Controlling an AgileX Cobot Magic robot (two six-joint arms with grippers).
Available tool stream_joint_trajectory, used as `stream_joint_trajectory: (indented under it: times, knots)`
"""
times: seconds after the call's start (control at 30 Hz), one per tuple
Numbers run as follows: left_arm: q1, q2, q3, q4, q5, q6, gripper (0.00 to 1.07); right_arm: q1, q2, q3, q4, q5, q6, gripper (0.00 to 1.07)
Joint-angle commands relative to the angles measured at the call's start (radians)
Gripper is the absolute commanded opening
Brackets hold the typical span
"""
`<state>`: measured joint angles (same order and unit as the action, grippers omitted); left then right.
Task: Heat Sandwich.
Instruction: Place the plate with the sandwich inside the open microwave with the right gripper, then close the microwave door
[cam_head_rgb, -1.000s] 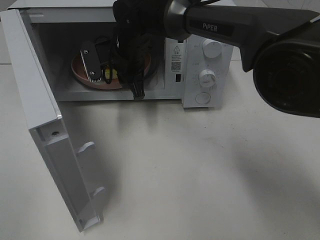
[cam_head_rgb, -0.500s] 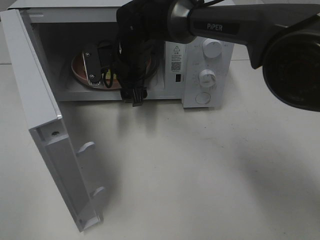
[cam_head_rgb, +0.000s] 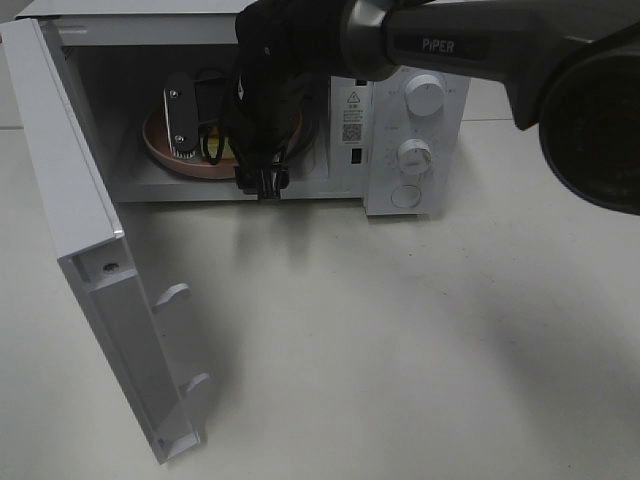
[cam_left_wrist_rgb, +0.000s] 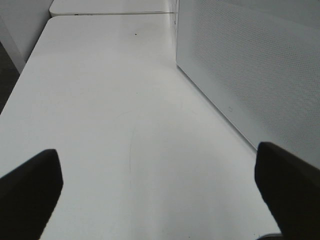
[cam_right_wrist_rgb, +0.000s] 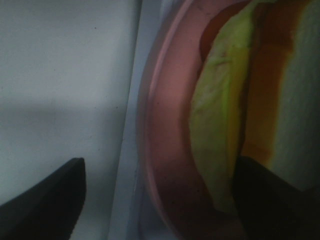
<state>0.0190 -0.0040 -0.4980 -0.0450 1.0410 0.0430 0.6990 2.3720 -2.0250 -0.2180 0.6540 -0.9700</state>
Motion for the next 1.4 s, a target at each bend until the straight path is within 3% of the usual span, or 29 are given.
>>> stream_joint_trajectory:
  times: [0.03,0.33,0.6,0.9,1.4]
  knots:
    - [-0.004,-0.028,0.002,-0.001,-0.002,-0.005,1.01,0.002,-0.029,0.029,-0.009,-0.035,0.01,0.77]
    - [-0.004,-0.028,0.002,-0.001,-0.002,-0.005,1.01,0.002,-0.134,0.228,-0.043,-0.19,0.01,0.76]
    - [-0.004,-0.028,0.002,-0.001,-0.002,-0.005,1.01,0.002,-0.283,0.502,-0.065,-0.396,0.038,0.76]
    - [-0.004,-0.028,0.002,-0.001,-0.002,-0.005,1.01,0.002,-0.416,0.728,-0.064,-0.46,0.097,0.76]
    - [-0.004,-0.028,0.002,-0.001,-0.002,-0.005,1.01,0.002,-0.609,0.955,-0.062,-0.49,0.235,0.76]
